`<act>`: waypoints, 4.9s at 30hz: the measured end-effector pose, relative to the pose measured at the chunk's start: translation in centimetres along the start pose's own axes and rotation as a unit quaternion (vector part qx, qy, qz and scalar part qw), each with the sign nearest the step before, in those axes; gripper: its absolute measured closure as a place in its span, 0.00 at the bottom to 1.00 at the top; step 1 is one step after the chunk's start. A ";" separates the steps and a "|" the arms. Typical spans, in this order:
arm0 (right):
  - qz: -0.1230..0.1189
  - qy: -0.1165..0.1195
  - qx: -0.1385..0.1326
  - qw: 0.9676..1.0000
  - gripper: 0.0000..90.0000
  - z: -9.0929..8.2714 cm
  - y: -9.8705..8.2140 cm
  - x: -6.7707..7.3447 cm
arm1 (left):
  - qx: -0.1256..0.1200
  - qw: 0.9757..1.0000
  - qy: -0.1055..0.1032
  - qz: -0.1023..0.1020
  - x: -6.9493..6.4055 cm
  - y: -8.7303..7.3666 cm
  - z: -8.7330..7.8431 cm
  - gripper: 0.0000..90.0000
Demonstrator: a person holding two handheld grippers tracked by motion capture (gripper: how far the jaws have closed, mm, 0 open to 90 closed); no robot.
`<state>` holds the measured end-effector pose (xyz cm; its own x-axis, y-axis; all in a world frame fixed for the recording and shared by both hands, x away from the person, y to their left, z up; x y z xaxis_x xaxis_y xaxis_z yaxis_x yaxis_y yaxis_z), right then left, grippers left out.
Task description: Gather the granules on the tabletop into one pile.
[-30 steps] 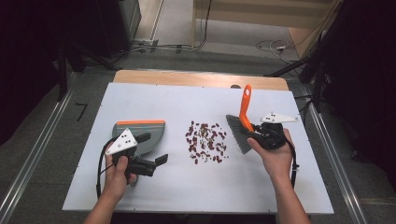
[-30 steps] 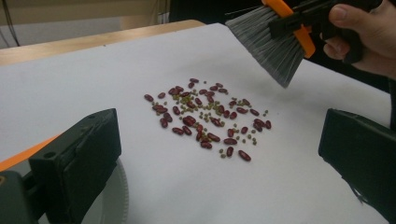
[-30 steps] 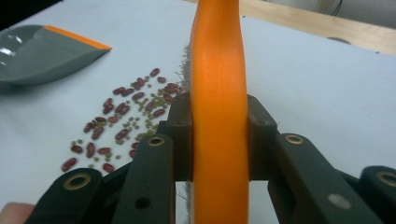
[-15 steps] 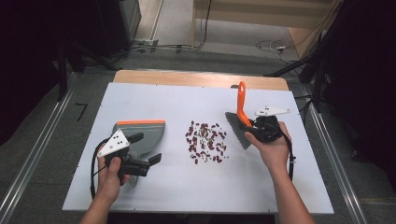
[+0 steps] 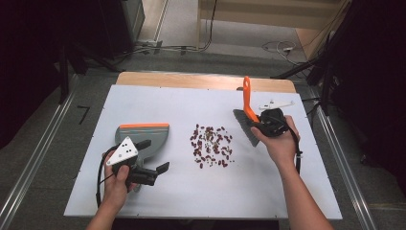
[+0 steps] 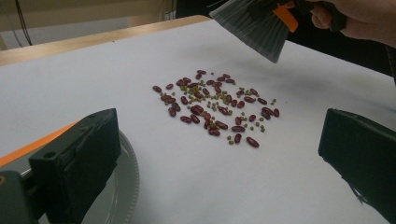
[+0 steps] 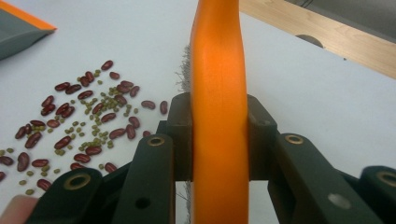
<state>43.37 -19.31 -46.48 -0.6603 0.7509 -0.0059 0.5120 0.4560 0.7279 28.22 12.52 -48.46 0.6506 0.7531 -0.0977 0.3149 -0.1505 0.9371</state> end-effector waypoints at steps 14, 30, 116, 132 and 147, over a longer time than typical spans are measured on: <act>-0.030 -0.062 0.037 0.997 0.76 3.4 0.3 -0.3 | -0.008 1.000 0.000 -0.009 0.8 -0.2 -0.2 0.00; -0.081 -0.046 0.086 0.992 0.76 6.5 -0.2 4.0 | -0.010 1.000 -0.010 -0.003 0.4 0.0 -0.3 0.00; -0.231 0.033 0.075 0.969 0.76 9.7 4.4 7.0 | -0.008 1.000 0.011 -0.016 2.2 -0.2 -1.2 0.00; -0.286 0.069 0.104 0.950 0.76 11.1 3.0 9.7 | 0.000 1.000 0.008 -0.021 2.3 -0.6 -1.0 0.00; -0.279 0.057 0.085 0.955 0.76 9.9 3.2 8.9 | -0.006 1.000 0.015 -0.022 2.5 -0.4 -1.1 0.00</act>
<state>44.59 -6.42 -51.00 -0.9068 0.3164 -0.2785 0.1388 0.8481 0.5114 29.01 15.17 -48.75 0.6156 0.7773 -0.1298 0.3344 -0.1086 0.9362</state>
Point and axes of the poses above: each handheld gripper's, and its own axes: z roughly forward along the jaws, y roughly out of its top, x roughly to its left, the point moved 8 cm from there along z, roughly forward along the jaws, and after that the axes turned 4 degrees about y, right-handed, at the moved point
